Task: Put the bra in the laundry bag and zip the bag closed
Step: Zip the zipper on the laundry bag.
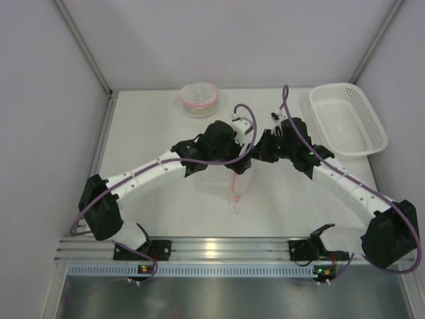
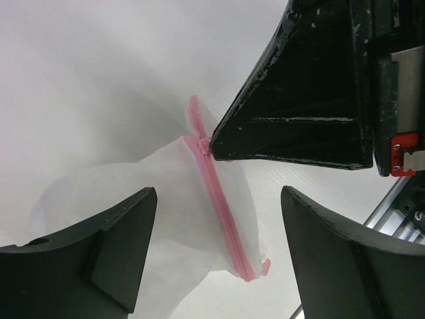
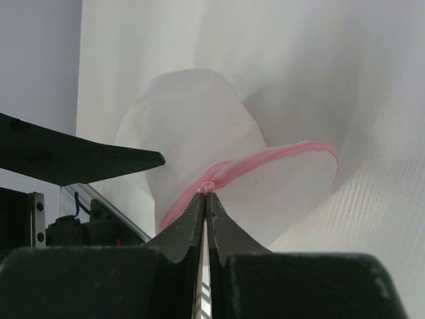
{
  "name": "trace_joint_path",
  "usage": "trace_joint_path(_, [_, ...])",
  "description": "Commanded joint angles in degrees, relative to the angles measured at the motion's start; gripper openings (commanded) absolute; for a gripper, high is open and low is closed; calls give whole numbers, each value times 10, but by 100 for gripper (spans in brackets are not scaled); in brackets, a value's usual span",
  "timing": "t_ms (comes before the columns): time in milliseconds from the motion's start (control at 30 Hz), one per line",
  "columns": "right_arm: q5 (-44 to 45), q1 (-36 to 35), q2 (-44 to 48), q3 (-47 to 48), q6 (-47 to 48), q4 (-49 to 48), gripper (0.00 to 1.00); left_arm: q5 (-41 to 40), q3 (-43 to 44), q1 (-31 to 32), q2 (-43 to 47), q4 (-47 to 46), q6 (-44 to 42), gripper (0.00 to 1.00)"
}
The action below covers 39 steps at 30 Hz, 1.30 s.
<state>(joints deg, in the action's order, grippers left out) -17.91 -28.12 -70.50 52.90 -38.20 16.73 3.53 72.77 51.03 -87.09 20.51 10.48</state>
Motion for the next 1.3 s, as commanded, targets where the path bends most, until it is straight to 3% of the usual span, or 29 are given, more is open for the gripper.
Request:
trace_joint_path(0, [-7, -7, 24, 1, -9, -32, 0, -29, 18, 1, -4, -2, 5, 80])
trace_joint_path(133, [-7, -7, 31, 3, -12, -33, 0, -19, 16, 4, -35, -2, -1, 65])
trace_joint_path(167, [-7, -7, 33, 3, -11, -31, 0, -15, 13, 5, -41, -2, -5, 52])
trace_joint_path(200, [-5, -7, 34, 3, -11, -30, 0, -15, 12, 5, -44, -2, -6, 52])
trace_joint_path(233, [-3, -7, 36, 3, -11, -28, 0, -19, 11, 7, -52, -2, -7, 36])
trace_joint_path(300, [11, -7, 37, 3, -3, -23, 0, -23, 11, 8, -52, -2, -7, 21])
trace_joint_path(333, [16, -7, 37, 3, 1, -14, 0, -26, 11, 8, -48, -2, -6, 6])
trace_joint_path(367, [23, -7, 35, 3, 5, -10, 0, -29, 11, 8, -40, -2, -5, 0])
trace_joint_path(667, [82, -4, 22, 1, 39, 17, 0, -38, -44, 7, 85, -63, -13, 0])
trace_joint_path(800, [89, 7, 27, -5, 44, 21, 0, 11, -89, 4, 140, -71, -25, 0])
trace_joint_path(967, [93, 31, 43, -2, 53, 34, 0, 24, -146, 1, 213, -71, -32, 0])
trace_joint_path(1267, [53, 37, 45, -15, 52, 16, 0, 39, -175, -8, 283, -72, -48, 0])
